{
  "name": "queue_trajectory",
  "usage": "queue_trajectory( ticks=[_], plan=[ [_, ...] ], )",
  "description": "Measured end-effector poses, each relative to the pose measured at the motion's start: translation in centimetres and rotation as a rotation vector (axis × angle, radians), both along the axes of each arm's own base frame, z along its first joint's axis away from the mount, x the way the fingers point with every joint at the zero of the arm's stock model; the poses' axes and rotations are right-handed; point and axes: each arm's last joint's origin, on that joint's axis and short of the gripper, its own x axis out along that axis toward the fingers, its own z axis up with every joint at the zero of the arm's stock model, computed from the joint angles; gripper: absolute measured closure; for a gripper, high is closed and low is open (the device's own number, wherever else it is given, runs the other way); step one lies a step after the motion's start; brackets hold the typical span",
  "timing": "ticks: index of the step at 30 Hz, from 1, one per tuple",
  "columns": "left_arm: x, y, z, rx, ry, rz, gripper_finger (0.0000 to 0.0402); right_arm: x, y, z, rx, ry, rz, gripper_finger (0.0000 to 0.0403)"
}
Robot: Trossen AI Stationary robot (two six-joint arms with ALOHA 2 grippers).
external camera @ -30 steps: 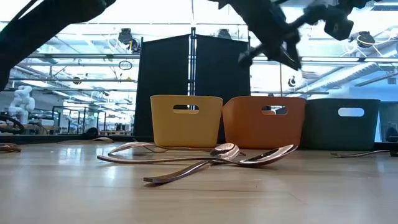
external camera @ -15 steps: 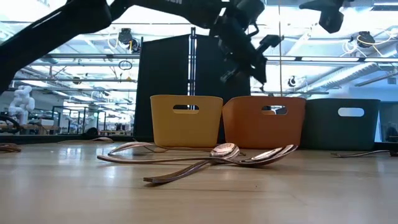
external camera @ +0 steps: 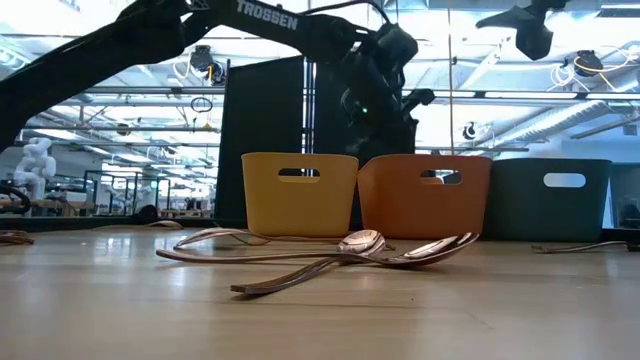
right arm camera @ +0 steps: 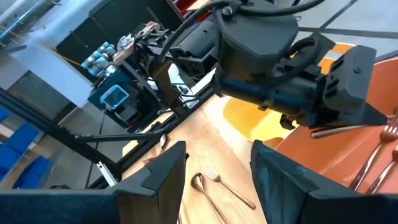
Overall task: Sort silverware
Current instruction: Put the copper fork into the orange bin
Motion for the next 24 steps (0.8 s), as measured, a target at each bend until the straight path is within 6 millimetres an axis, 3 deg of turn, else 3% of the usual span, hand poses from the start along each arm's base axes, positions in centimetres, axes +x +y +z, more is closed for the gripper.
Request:
queue_trajectory(
  ticks=[10, 16, 20, 24],
  plan=[
    [0.1, 0.3, -0.5, 0.029, 0.007, 0.049, 0.0282, 0.1, -0.1, -0.1, 0.016, 0.002, -0.004, 0.0234],
    [0.3, 0.8, 0.2, 0.020, -0.050, -0.037, 0.0263, 0.1, 0.0, -0.1, 0.018, 0.002, 0.000, 0.0234],
    [0.9, 0.1, 2.5, 0.223, -0.081, -0.184, 0.0263, 0.1, 0.1, -0.1, 0.023, 0.008, 0.031, 0.0234],
    [1.5, -3.3, 4.8, 0.486, -0.019, -0.410, 0.0263, -0.1, 0.3, -0.3, 0.041, 0.018, 0.092, 0.0234]
  ],
)
